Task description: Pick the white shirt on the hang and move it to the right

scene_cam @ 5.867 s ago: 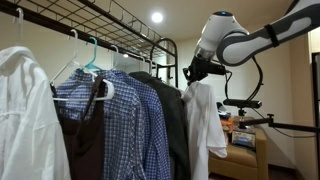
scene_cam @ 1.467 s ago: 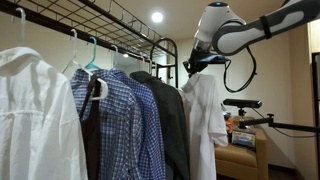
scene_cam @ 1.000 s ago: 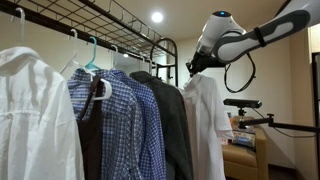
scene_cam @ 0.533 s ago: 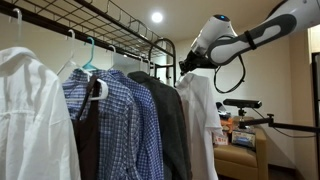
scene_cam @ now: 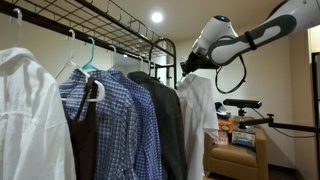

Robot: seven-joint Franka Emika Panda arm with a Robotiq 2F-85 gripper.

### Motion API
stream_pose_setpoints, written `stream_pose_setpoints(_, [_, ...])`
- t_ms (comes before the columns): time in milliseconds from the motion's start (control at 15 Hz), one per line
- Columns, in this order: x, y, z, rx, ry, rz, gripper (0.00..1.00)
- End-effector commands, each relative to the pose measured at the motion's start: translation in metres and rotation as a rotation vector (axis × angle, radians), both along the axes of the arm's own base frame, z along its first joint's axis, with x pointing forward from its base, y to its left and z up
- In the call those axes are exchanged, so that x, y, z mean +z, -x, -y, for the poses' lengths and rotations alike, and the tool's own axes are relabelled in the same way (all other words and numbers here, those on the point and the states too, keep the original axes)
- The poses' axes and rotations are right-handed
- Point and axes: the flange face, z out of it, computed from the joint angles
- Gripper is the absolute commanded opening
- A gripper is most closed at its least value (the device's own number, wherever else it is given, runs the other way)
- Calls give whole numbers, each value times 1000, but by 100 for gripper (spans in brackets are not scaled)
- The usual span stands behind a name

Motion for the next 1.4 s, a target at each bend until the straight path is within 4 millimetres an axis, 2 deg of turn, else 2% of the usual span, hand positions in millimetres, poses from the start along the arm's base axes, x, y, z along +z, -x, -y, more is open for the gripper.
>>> stream_pose_setpoints(0, [4, 11, -6, 9, -7, 9, 9])
stream_pose_setpoints(200, [7, 20, -11, 5, -13, 6, 9])
stream_pose_setpoints(467, [12, 50, -19, -42, -21, -9, 9])
stream_pose_setpoints(600, [20, 72, -20, -108, 1, -26, 9])
stream_pose_setpoints(800, [29, 88, -33, -124, 5, -46, 9])
stream_pose_setpoints(933, [36, 88, -43, -53, 8, -12, 9])
stream_pose_setpoints(1067, [38, 77, -53, 26, -10, 22, 9])
stream_pose_setpoints(1333, [28, 57, -65, 150, -54, 52, 9])
